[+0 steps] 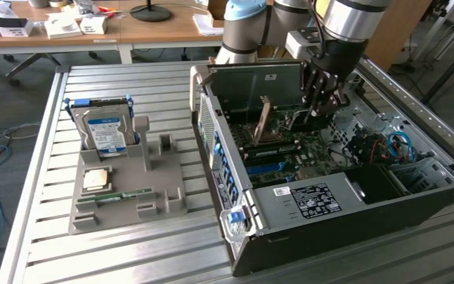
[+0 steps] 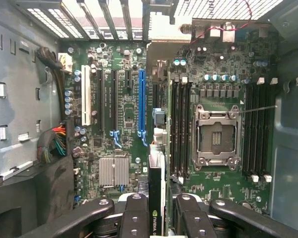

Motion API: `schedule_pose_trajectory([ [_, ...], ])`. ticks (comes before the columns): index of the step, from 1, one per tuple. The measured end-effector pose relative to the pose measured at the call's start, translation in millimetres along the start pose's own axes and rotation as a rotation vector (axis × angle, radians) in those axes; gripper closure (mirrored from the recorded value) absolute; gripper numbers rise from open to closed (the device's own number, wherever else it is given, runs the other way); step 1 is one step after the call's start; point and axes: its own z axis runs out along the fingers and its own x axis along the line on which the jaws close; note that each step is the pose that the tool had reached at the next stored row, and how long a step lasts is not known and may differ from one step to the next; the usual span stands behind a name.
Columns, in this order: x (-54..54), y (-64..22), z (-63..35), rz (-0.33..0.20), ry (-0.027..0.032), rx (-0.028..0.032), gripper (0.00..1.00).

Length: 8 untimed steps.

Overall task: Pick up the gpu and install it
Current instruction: 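Insert the gpu into the slot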

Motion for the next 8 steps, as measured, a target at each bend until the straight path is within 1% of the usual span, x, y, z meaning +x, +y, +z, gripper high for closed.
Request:
schedule_pose_trajectory([
  [4, 0.1, 0.1, 5.6, 0.000, -0.0002, 0.0000, 0.74],
  [8, 0.2, 0.1, 6.2, 0.000, 0.0001, -0.0001, 0.74],
])
